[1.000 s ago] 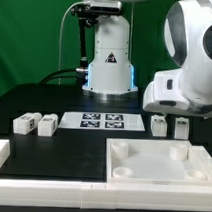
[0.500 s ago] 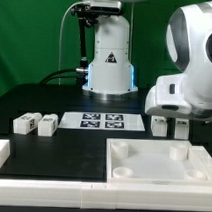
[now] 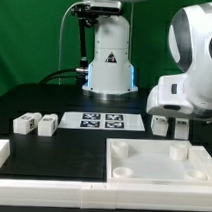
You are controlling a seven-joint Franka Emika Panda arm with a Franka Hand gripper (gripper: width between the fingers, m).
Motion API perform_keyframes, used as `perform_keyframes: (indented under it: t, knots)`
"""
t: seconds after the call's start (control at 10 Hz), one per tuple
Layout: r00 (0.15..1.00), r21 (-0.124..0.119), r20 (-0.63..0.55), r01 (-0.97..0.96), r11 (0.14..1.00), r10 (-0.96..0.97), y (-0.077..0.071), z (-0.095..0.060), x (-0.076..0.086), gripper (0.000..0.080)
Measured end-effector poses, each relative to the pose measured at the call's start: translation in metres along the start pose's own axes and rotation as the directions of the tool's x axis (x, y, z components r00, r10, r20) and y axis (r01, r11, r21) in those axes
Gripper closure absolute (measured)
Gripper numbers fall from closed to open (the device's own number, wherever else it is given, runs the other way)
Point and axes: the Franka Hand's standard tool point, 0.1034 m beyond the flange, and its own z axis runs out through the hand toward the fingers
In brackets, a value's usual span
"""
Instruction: Assemble one leg
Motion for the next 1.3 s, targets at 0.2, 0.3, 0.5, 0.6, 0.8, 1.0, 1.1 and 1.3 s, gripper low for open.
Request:
perform_keyframes:
  t: [0.2,0.3,0.5,0.6,0.8,1.0,1.1,1.3]
  knots:
    - [1.0,0.003,0.004,-0.002,1.0,0.002,0.003,0.0,0.0,0.0151]
    - [1.0,0.003,0.003,-0.009,1.0,0.009,0.002,0.0,0.0,0.0151]
    - [1.0,-0.004,0.003,-0.011,1.0,0.011,-0.001,0.002,-0.001,0.0151]
    - [1.0,-0.006,0.005,-0.012,1.0,0.012,-0.002,0.005,0.0,0.0151]
    - [1.0,-0.006,0.012,-0.012,1.0,0.012,-0.002,0.01,0.003,0.0151]
    - [1.0,-0.004,0.016,0.001,1.0,-0.001,0.001,0.011,0.004,0.0151]
    - [1.0,-0.005,0.016,0.001,1.0,-0.001,0.001,0.011,0.004,0.0151]
    - [1.0,-0.006,0.023,0.0,1.0,0.0,0.002,0.009,0.003,0.0151]
